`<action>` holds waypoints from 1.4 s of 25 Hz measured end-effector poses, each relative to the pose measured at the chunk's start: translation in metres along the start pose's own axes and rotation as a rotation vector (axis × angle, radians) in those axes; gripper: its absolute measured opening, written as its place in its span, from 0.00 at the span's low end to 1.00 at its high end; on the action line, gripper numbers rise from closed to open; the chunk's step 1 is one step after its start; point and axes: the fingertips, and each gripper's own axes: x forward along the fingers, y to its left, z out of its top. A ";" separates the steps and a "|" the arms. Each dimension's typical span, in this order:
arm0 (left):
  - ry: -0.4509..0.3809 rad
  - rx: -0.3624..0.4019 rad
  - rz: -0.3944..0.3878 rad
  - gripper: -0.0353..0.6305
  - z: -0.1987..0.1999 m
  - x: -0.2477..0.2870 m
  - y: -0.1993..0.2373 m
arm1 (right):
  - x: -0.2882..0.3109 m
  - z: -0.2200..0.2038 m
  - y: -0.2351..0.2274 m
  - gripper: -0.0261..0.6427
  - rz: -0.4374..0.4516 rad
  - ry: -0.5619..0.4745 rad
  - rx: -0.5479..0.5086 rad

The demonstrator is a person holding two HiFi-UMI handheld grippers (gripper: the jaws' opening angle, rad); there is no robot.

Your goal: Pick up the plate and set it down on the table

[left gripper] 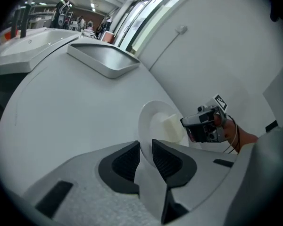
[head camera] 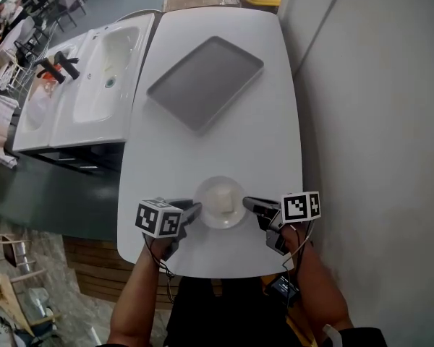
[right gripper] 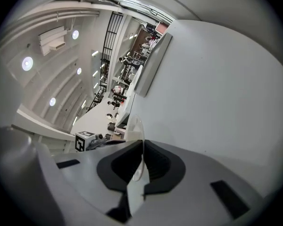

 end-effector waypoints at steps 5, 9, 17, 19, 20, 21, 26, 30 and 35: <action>0.068 0.087 0.093 0.18 0.000 0.014 0.007 | 0.006 0.005 -0.016 0.06 -0.096 0.051 -0.074; 0.104 0.126 0.139 0.18 -0.003 0.020 0.008 | 0.010 0.004 -0.025 0.06 -0.187 0.102 -0.151; 0.153 0.271 0.273 0.21 0.006 0.024 0.015 | 0.015 0.005 -0.037 0.09 -0.321 0.164 -0.297; 0.162 0.306 0.300 0.22 0.007 0.023 0.015 | 0.018 0.004 -0.038 0.11 -0.355 0.175 -0.348; 0.171 0.320 0.311 0.22 0.005 0.024 0.015 | 0.019 0.004 -0.037 0.11 -0.373 0.178 -0.383; 0.176 0.335 0.320 0.22 0.004 0.024 0.014 | 0.020 0.005 -0.037 0.12 -0.397 0.182 -0.432; 0.118 0.402 0.365 0.22 0.004 0.022 0.018 | 0.023 0.010 -0.037 0.17 -0.489 0.170 -0.636; -0.108 0.397 0.367 0.22 0.015 -0.017 0.021 | 0.004 0.021 -0.007 0.20 -0.334 -0.041 -0.633; -0.445 0.479 0.123 0.06 -0.003 -0.102 -0.035 | -0.042 -0.018 0.106 0.06 0.116 -0.273 -0.679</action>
